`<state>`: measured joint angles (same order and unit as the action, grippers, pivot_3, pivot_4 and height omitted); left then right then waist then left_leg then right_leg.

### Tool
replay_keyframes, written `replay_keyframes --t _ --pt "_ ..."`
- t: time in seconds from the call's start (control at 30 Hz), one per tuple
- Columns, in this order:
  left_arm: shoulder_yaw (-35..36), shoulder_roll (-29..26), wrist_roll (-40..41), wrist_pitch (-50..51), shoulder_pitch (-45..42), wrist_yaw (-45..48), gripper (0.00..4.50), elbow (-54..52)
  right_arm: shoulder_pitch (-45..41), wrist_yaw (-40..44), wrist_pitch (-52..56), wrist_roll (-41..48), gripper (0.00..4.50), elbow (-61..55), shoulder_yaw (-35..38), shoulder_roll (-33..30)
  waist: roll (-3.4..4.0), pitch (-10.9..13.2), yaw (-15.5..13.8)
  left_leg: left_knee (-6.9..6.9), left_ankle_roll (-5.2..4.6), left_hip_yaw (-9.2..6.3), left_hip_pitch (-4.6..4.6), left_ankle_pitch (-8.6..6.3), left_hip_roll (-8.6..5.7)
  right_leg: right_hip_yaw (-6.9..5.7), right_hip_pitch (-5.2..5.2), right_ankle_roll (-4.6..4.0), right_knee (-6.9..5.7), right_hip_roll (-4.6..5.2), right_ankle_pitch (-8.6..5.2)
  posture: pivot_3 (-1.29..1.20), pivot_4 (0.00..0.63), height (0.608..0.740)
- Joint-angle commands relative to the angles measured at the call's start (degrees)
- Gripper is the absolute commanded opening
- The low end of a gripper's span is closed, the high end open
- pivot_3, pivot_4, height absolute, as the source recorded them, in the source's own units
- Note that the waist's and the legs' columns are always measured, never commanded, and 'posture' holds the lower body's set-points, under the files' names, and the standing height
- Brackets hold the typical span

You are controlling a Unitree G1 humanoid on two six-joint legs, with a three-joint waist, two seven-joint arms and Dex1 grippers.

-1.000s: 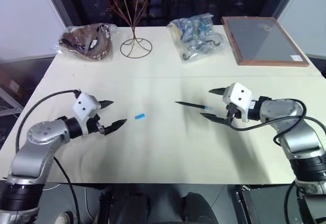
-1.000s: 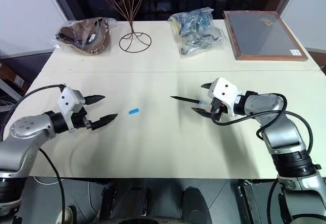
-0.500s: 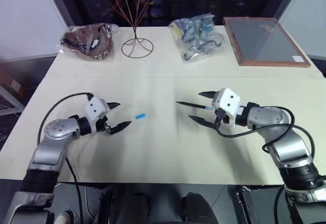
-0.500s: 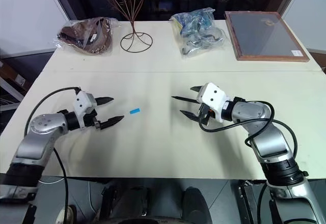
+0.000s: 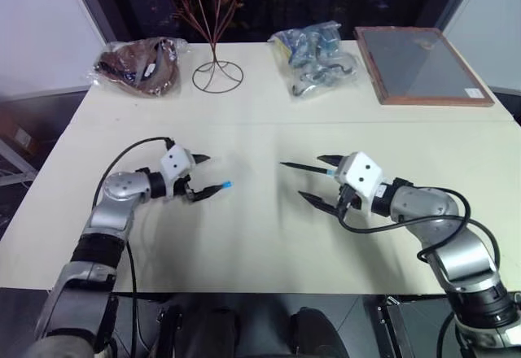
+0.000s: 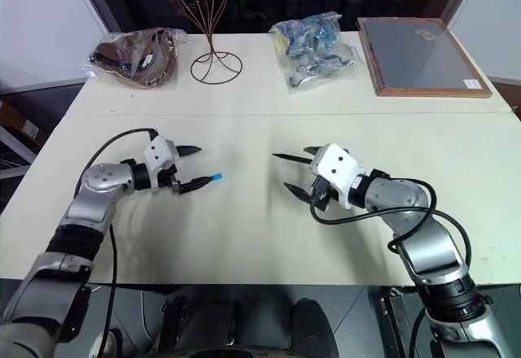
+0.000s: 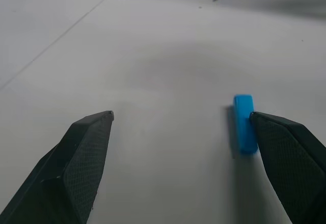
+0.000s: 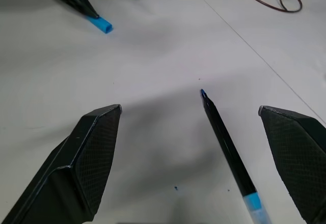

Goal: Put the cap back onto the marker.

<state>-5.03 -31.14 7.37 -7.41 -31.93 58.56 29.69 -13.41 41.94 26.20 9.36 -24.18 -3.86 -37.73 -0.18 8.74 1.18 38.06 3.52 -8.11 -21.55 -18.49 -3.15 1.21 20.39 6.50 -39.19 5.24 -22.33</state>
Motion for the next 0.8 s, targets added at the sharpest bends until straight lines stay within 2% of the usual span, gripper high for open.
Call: replay_keyframes --t 0.03,0.33,0.8 --pt "-0.5 0.0 -0.7 -1.6 -1.0 1.3 4.48 0.8 0.3 -1.0 0.3 0.6 4.5 -3.1 1.4 0.2 0.0 0.0 0.0 0.0 0.0 0.0 0.0 0.0 0.0 0.0 0.0 0.0 0.0 0.0 0.0 0.0 0.15 0.74" --pt "-1.1 -0.4 -0.5 -3.2 1.2 4.0 4.48 -3.1 0.0 -1.7 0.2 0.6 4.5 -2.4 0.9 0.4 0.0 0.0 0.0 0.0 0.0 -0.02 0.0 0.0 0.01 0.0 0.01 0.0 0.0 0.0 0.0 0.0 0.15 0.74" --pt "-1.0 -1.4 -1.2 1.2 5.3 2.4 4.48 -7.0 -1.3 -1.2 -0.6 0.4 4.5 -1.2 0.2 0.9 0.0 0.0 0.0 0.01 0.0 -0.03 0.01 0.0 0.02 0.01 0.0 0.0 -0.01 0.0 0.0 0.0 0.15 0.74"
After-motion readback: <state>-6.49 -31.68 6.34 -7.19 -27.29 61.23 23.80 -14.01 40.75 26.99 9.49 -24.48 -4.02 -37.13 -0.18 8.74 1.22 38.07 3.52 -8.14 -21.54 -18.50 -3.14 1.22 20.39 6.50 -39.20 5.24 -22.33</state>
